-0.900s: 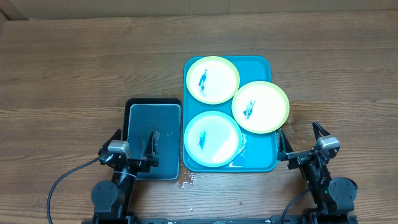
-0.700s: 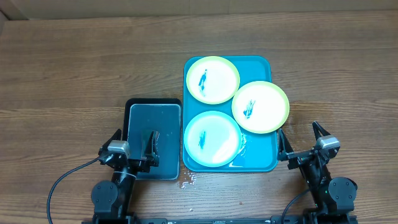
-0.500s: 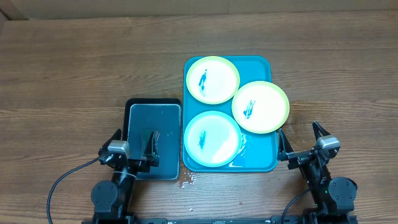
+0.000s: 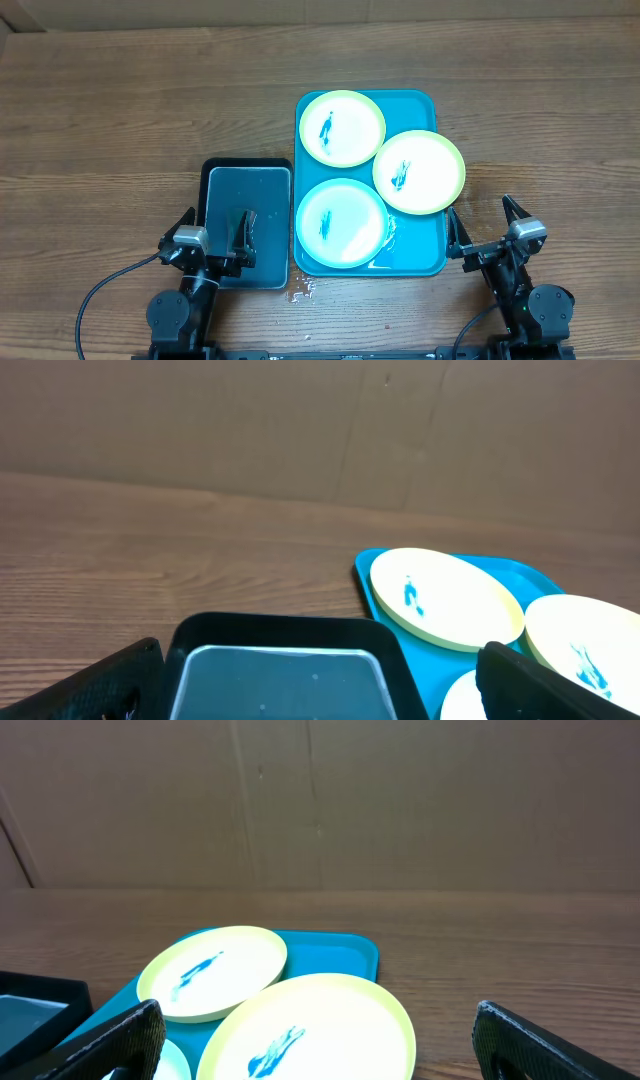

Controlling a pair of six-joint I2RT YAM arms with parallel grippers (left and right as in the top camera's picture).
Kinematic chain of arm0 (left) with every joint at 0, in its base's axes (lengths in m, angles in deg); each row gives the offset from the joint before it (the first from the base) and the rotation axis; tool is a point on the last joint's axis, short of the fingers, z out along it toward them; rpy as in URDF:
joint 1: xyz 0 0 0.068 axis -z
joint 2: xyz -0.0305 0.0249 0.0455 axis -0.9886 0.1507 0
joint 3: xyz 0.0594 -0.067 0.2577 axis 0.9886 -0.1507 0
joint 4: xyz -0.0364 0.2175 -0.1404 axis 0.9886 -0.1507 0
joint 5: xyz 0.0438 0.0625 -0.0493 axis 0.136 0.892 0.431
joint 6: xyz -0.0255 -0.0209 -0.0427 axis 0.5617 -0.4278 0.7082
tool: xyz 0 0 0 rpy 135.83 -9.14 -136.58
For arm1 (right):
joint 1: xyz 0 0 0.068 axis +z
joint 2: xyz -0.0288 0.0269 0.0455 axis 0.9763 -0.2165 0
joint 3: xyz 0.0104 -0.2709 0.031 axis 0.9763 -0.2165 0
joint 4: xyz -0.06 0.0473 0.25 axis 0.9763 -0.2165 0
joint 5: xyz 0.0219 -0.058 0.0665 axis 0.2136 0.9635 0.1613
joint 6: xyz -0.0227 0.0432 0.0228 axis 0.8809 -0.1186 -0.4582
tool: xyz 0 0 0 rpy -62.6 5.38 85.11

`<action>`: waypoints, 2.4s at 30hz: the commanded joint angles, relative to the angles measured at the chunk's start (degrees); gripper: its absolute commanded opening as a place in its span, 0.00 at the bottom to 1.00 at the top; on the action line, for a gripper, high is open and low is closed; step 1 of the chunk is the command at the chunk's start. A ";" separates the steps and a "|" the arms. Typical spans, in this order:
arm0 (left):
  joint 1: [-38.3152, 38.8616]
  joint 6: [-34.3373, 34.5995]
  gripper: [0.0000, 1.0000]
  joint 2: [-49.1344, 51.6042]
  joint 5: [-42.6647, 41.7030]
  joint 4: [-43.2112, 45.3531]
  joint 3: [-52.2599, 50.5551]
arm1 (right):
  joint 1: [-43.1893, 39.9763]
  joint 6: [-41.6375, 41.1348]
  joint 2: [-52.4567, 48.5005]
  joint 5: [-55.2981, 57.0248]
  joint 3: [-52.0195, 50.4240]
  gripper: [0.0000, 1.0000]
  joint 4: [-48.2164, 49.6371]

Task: Clean dirty plates on tray and stack at the side

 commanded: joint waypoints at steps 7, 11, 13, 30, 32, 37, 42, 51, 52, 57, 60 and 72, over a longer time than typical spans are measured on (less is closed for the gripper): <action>0.70 -0.92 1.00 -0.59 -0.04 -0.07 -0.20 | 0.26 0.02 0.52 0.57 -0.61 1.00 0.39; 0.70 -0.92 1.00 -0.59 -0.04 -0.07 -0.20 | 0.26 0.02 0.52 0.57 -0.61 1.00 0.37; 0.70 -0.92 1.00 -0.59 -0.04 -0.07 -0.20 | 0.26 0.02 0.52 0.57 -0.61 1.00 0.39; 0.70 -0.92 1.00 -0.59 -0.04 -0.07 -0.20 | 0.26 0.02 0.52 0.57 -0.61 1.00 0.39; 0.70 -0.92 1.00 -0.59 -0.04 -0.07 -0.20 | 0.26 0.02 0.52 0.57 -0.61 1.00 0.39; 0.70 -0.92 1.00 -0.59 -0.04 -0.07 -0.20 | 0.26 0.02 0.52 0.57 -0.61 1.00 0.39; 0.70 -0.92 1.00 -0.59 -0.04 -0.07 -0.20 | 0.26 0.02 0.52 0.57 -0.61 1.00 0.39; 0.70 -0.85 1.00 -0.59 -0.81 2.84 -0.20 | 0.28 -0.04 0.52 -0.72 -0.61 1.00 0.42; 0.70 -0.83 1.00 -0.59 -1.49 2.71 -0.20 | 0.28 -0.24 0.52 -1.73 -0.61 1.00 0.42; 0.70 -0.79 1.00 -0.59 -9.81 3.76 -0.20 | 0.26 -0.85 0.52 -6.12 -0.59 1.00 1.99; 0.70 3.82 1.00 -0.59 -11.15 8.37 0.31 | 0.26 -3.54 0.52 -12.17 0.00 1.00 6.45; 0.68 0.31 1.00 22.34 -9.60 -21.94 40.17 | 0.15 -5.55 -24.17 -11.89 45.81 0.99 -33.33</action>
